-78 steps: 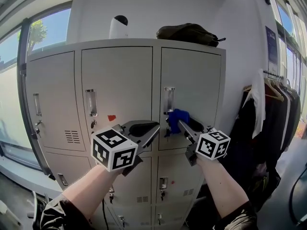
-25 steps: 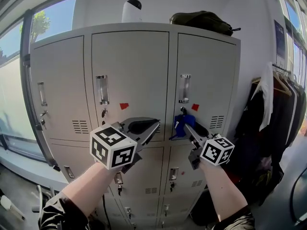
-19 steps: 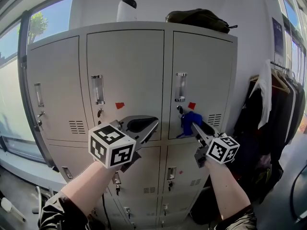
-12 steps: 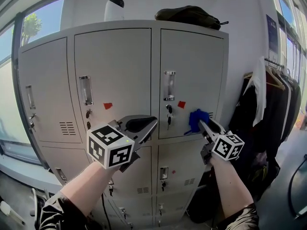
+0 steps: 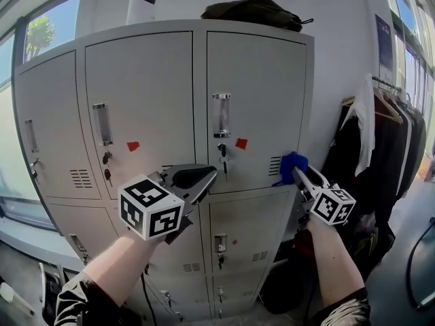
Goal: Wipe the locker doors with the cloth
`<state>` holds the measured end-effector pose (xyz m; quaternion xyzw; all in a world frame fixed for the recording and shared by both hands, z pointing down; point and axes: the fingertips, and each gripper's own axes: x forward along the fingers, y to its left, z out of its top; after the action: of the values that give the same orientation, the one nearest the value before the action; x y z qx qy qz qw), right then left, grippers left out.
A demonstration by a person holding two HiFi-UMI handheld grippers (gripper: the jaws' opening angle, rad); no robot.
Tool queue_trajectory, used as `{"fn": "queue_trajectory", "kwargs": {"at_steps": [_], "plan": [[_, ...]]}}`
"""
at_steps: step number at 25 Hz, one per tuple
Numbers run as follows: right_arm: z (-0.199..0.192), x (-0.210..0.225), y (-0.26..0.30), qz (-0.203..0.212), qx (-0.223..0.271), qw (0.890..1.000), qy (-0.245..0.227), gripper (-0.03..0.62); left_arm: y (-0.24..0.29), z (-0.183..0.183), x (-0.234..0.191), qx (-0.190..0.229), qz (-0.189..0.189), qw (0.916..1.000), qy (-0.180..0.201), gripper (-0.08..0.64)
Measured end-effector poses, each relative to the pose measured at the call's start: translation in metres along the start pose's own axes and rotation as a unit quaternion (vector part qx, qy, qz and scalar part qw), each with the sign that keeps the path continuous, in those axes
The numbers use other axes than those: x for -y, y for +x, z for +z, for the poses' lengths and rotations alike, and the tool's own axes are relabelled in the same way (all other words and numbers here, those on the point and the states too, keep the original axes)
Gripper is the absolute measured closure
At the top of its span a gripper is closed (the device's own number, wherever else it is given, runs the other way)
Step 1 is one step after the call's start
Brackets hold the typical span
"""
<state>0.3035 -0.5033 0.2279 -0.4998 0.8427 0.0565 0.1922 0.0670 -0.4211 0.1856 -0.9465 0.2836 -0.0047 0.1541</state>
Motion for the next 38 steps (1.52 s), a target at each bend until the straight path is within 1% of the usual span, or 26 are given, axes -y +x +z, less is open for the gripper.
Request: {"fn": "queue_trajectory", "kwargs": {"at_steps": [2, 3, 7, 10, 14, 17, 21, 25, 31, 38], "plan": [[0.0, -0.012, 0.001, 0.015, 0.0, 1.0, 0.002, 0.439, -0.001, -0.001, -0.001, 0.0, 0.007, 1.0, 0.0, 0.552], [0.0, -0.023, 0.002, 0.029, 0.0, 1.0, 0.002, 0.439, -0.002, -0.001, -0.002, 0.001, 0.011, 0.9999, 0.0, 0.554], [-0.011, -0.084, 0.016, 0.102, -0.002, 0.995, 0.002, 0.439, -0.012, 0.0, -0.005, 0.0, 0.029, 0.9996, 0.002, 0.552], [-0.028, -0.124, 0.027, 0.145, -0.011, 0.989, 0.007, 0.439, -0.022, 0.0, -0.005, 0.0, 0.041, 0.9991, 0.002, 0.552], [-0.058, -0.167, 0.043, 0.188, -0.03, 0.982, 0.017, 0.439, -0.038, 0.003, -0.006, 0.001, 0.059, 0.9982, 0.005, 0.552], [-0.075, -0.186, 0.052, 0.202, -0.035, 0.979, 0.021, 0.439, -0.047, 0.001, -0.008, -0.008, 0.069, 0.9975, 0.01, 0.552], [-0.086, -0.192, 0.059, 0.206, -0.036, 0.978, 0.017, 0.439, -0.056, 0.0, -0.01, -0.012, 0.079, 0.9968, 0.012, 0.552], [-0.086, -0.175, 0.054, 0.195, -0.036, 0.98, 0.002, 0.439, -0.058, -0.006, -0.013, -0.013, 0.083, 0.9965, 0.005, 0.552], [-0.075, -0.116, 0.032, 0.144, -0.038, 0.989, -0.004, 0.439, -0.049, -0.016, -0.01, -0.01, 0.076, 0.997, -0.01, 0.554], [-0.066, -0.044, 0.001, 0.074, -0.04, 0.996, -0.017, 0.439, -0.038, -0.022, 0.01, -0.004, 0.06, 0.998, -0.019, 0.552]]}}
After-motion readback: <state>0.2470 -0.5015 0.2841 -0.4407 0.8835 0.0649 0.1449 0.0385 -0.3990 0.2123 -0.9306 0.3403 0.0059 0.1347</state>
